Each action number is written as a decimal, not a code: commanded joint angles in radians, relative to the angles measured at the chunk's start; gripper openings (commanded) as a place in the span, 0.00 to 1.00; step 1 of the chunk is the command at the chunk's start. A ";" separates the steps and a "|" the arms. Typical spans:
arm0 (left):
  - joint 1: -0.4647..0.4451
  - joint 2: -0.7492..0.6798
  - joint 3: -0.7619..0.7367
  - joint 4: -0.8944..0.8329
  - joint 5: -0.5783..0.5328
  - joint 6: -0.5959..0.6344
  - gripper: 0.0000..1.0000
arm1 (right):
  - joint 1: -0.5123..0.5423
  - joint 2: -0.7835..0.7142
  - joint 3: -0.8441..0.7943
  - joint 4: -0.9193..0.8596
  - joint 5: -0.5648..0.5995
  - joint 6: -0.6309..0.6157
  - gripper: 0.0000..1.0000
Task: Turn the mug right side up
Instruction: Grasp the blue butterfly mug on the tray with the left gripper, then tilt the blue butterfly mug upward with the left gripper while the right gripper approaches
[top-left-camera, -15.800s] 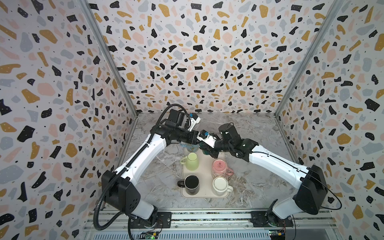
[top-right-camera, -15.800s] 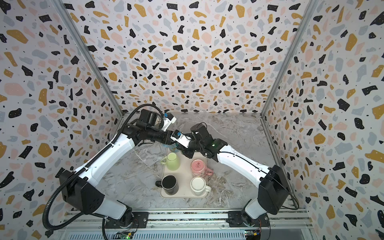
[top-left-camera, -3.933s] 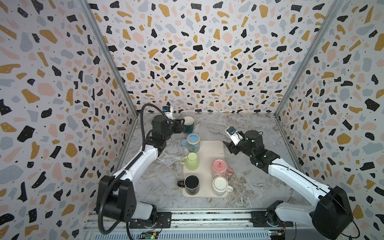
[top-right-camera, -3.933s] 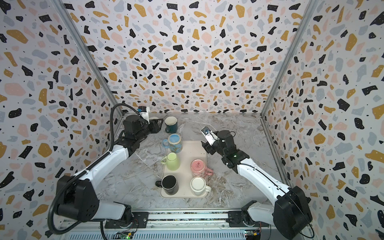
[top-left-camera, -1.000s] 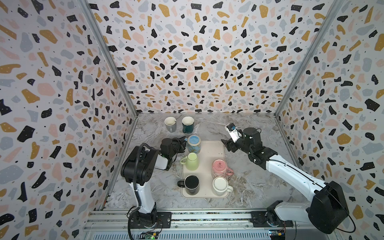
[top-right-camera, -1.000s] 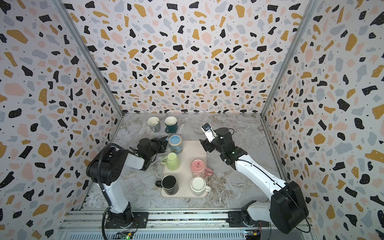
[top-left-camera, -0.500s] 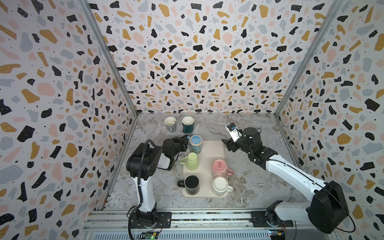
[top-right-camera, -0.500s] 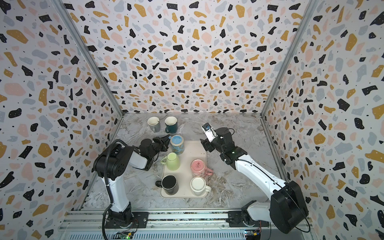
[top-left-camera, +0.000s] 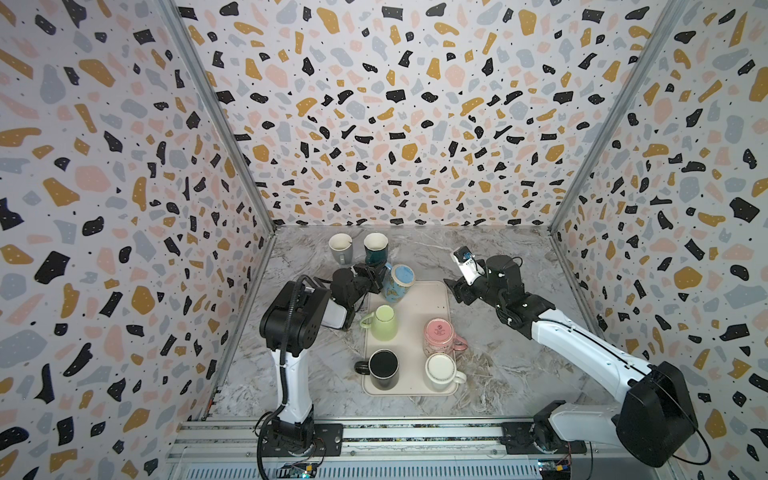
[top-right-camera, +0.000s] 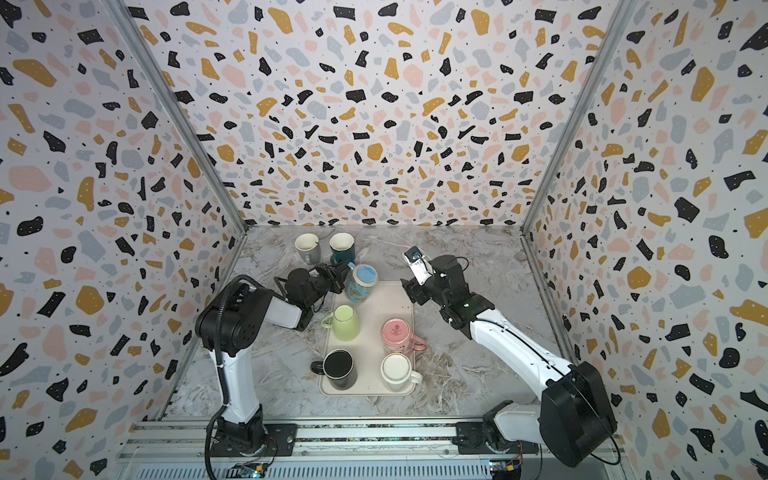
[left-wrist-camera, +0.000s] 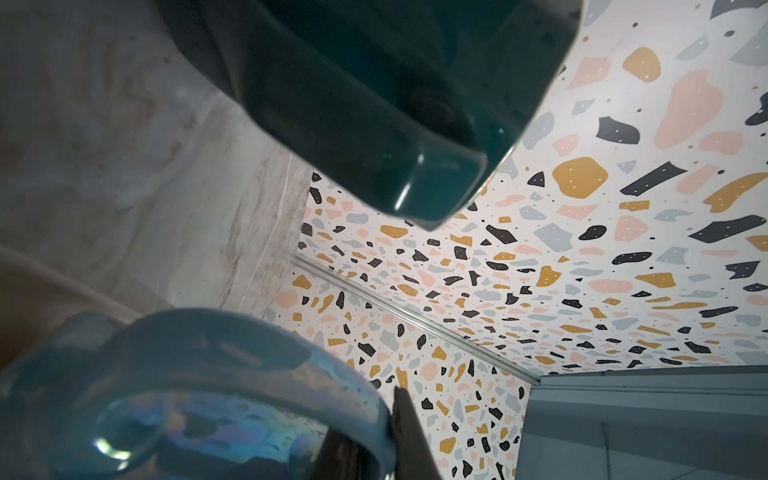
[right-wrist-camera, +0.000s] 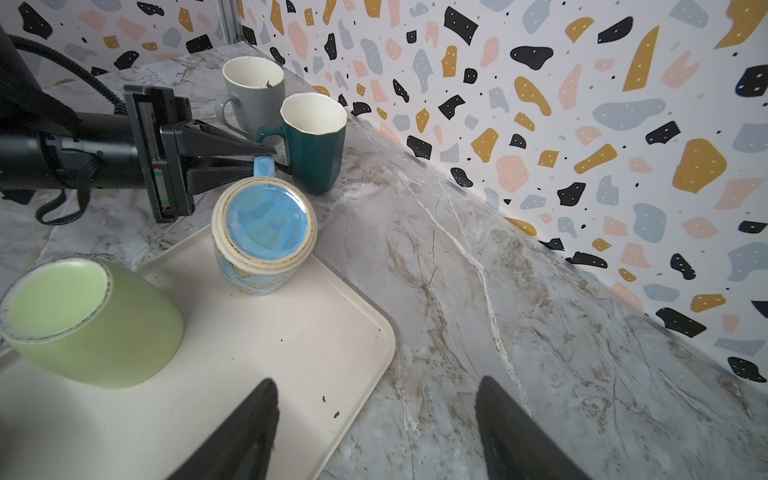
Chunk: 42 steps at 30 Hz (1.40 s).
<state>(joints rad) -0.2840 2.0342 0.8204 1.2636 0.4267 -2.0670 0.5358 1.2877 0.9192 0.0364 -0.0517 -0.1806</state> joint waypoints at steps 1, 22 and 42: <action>-0.014 -0.034 0.042 0.059 0.048 0.037 0.00 | -0.004 -0.025 -0.003 -0.006 0.012 0.004 0.76; -0.042 -0.108 0.208 -0.252 0.186 0.366 0.00 | -0.005 -0.038 -0.029 -0.002 0.023 0.010 0.76; -0.076 -0.143 0.419 -0.902 0.241 0.938 0.00 | -0.015 0.003 0.019 -0.014 0.005 0.016 0.76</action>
<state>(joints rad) -0.3546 1.9411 1.1870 0.4221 0.6456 -1.2621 0.5274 1.2865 0.8932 0.0353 -0.0380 -0.1799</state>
